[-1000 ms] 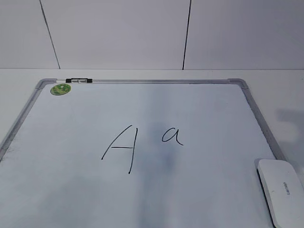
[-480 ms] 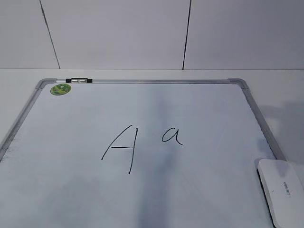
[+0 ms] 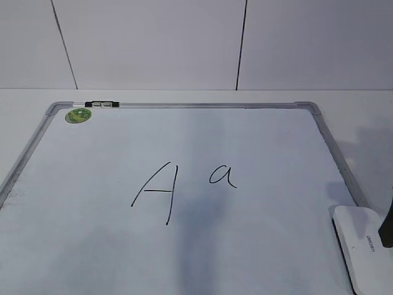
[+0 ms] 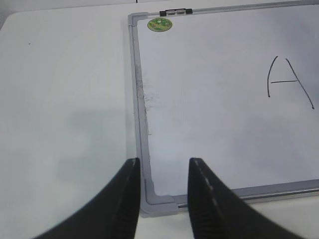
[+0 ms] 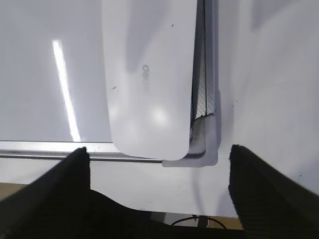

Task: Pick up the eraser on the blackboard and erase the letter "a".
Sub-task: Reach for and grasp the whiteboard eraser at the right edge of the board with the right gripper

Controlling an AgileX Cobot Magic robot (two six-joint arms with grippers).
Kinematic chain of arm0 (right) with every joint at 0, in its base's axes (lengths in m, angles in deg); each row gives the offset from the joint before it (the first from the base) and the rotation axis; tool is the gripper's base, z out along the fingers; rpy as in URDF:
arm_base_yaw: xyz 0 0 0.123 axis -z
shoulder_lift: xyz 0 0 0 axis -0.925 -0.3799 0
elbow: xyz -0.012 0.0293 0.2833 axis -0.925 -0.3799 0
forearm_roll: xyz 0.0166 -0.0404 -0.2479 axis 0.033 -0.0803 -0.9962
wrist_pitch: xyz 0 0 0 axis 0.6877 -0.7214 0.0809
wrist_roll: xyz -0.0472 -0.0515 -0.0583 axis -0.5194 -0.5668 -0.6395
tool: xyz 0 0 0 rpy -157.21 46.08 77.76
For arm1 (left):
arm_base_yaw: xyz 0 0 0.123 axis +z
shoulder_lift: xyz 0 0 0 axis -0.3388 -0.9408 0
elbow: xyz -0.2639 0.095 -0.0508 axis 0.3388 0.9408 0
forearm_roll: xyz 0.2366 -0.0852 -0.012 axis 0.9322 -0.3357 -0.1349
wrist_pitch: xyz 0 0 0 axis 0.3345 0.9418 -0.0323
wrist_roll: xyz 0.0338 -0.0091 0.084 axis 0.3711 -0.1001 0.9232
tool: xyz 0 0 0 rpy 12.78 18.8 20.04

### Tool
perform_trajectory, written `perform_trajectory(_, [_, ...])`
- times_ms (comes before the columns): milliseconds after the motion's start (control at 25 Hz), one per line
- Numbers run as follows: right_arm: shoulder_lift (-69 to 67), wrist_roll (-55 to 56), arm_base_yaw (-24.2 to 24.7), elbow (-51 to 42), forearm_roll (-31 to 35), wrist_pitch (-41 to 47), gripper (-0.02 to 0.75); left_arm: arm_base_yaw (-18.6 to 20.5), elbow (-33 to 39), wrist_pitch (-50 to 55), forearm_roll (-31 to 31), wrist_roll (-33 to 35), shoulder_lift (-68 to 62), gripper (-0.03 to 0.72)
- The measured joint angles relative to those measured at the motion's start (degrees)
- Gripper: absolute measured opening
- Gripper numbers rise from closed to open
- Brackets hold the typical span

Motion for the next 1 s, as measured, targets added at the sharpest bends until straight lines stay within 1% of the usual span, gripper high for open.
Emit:
perform_trajectory(80, [-1.0, 0.0, -0.1, 0.0, 0.2, -0.4, 0.667, 0.0, 0.0, 0.0, 0.0, 0.0, 0.0, 0.245])
perform_trajectory(160, [-1.3, 0.0, -1.3, 0.0, 0.2, -0.5, 0.667, 0.0, 0.0, 0.0, 0.0, 0.0, 0.0, 0.244])
perform_trajectory(440, [-3.3, 2.9, -9.2, 0.4, -1.2, -1.9, 0.667, 0.0, 0.0, 0.0, 0.0, 0.0, 0.0, 0.244])
perform_trajectory(560, [-4.9, 5.6, -11.3, 0.4, -2.8, -2.1, 0.667, 0.0, 0.0, 0.0, 0.0, 0.0, 0.0, 0.245])
perform_trajectory(760, [-6.5, 9.7, -11.9, 0.4, -6.1, -3.3, 0.666, 0.0, 0.0, 0.0, 0.0, 0.0, 0.0, 0.245])
perform_trajectory(1000, [-6.8, 12.1, -11.9, 0.4, -6.4, -7.2, 0.657, 0.0, 0.0, 0.0, -0.9, 0.0, 0.0, 0.244])
